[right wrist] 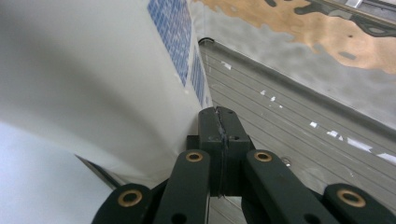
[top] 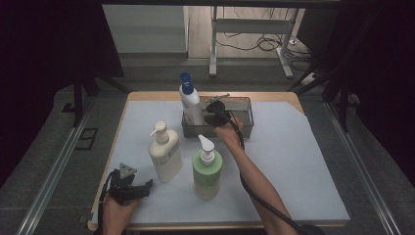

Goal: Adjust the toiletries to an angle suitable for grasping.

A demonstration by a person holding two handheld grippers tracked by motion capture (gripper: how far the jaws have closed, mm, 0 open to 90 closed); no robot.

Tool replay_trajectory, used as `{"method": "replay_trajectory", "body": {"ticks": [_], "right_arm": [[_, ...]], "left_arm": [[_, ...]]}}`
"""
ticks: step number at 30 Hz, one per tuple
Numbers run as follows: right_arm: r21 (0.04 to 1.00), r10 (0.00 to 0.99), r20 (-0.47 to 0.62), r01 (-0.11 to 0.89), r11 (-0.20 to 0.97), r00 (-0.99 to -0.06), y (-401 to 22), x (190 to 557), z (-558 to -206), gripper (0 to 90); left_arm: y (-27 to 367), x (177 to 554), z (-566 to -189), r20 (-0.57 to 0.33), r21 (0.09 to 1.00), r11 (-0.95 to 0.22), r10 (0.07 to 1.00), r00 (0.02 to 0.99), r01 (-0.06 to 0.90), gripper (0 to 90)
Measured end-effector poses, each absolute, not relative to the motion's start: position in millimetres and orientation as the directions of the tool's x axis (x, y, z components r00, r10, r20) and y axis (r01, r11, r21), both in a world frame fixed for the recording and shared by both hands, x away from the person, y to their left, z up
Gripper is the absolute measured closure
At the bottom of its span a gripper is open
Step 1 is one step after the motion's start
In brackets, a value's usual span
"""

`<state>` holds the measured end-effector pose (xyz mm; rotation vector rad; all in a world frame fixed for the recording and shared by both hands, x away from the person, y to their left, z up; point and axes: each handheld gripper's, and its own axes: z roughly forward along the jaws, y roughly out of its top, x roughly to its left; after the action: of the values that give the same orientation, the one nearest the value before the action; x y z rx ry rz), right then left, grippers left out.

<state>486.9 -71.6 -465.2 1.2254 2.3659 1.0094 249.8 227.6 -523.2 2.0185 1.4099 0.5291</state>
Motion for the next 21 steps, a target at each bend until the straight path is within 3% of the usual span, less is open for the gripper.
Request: {"method": "replay_trajectory", "body": {"ticks": [21], "right_arm": [[0.697, 0.775, 0.074, 0.588, 0.411, -0.628, -64.2, 480.8, -463.2, 90.0]], "left_arm": [[227.6, 249.9, -523.2, -0.021, 0.681, -0.245, 0.936, 0.352, 0.69, 14.5]]}}
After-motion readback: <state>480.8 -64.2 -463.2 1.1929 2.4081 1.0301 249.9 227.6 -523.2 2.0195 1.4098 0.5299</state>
